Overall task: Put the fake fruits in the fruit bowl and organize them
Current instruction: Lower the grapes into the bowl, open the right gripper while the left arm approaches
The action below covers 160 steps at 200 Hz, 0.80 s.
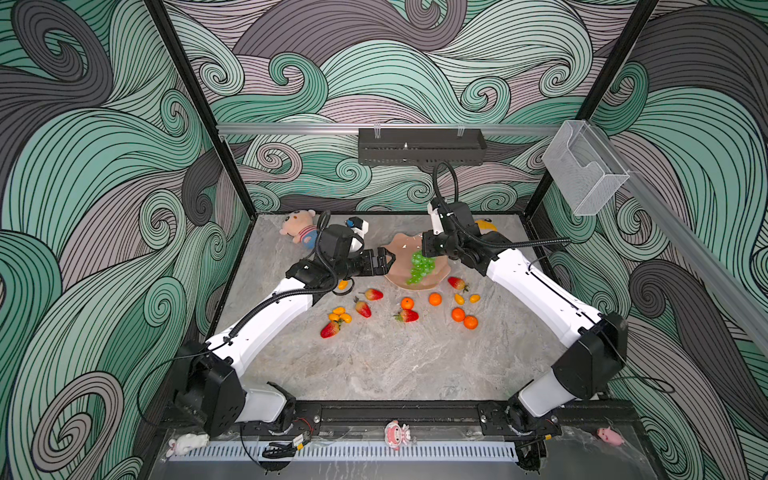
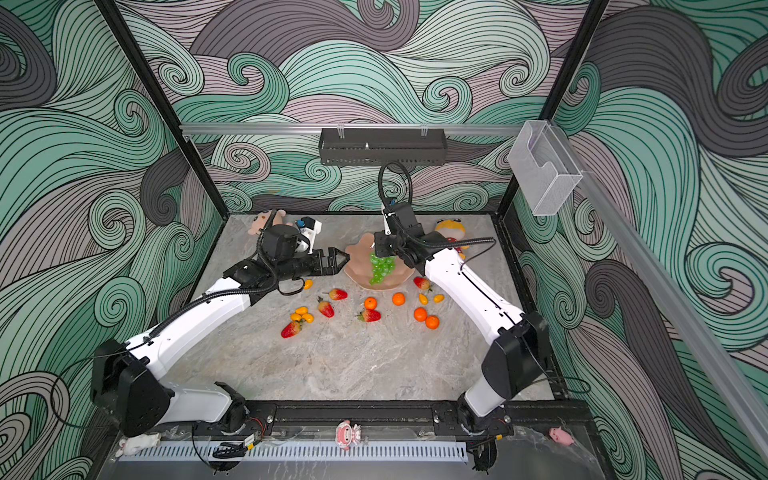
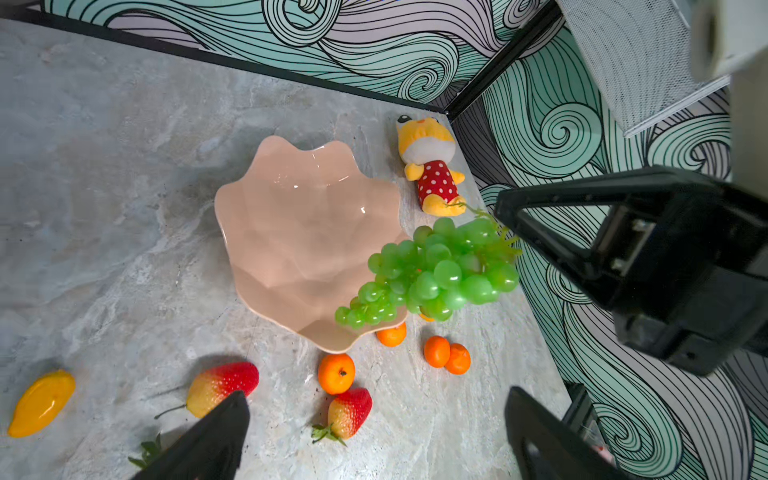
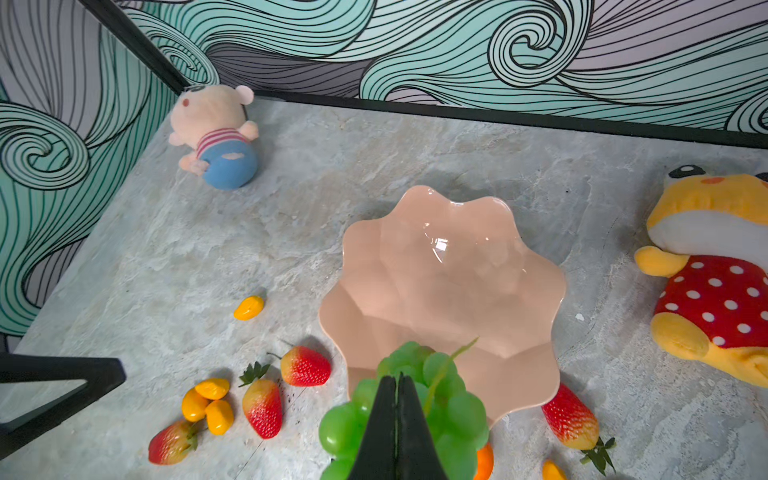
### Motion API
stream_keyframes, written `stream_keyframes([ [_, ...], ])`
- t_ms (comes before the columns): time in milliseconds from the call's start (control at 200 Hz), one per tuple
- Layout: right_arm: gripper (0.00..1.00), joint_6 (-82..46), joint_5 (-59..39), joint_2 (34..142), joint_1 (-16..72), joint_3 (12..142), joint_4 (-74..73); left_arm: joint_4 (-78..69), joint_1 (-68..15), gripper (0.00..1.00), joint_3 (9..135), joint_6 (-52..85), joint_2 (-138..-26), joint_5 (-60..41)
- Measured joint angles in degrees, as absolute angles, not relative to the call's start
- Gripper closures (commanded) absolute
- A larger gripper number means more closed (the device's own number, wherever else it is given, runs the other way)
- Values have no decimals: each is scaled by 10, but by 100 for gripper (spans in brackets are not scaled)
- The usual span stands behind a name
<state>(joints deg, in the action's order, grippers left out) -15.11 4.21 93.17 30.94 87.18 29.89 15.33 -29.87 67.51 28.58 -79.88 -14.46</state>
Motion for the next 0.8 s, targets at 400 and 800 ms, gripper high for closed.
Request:
stream_keyframes([
  [400, 100, -156, 15, 1065, 292, 960, 270, 155, -277, 1, 768, 263, -908, -116],
  [800, 100, -185, -3, 1143, 283, 993, 264, 128, -263, 1, 730, 252, -931, -101],
])
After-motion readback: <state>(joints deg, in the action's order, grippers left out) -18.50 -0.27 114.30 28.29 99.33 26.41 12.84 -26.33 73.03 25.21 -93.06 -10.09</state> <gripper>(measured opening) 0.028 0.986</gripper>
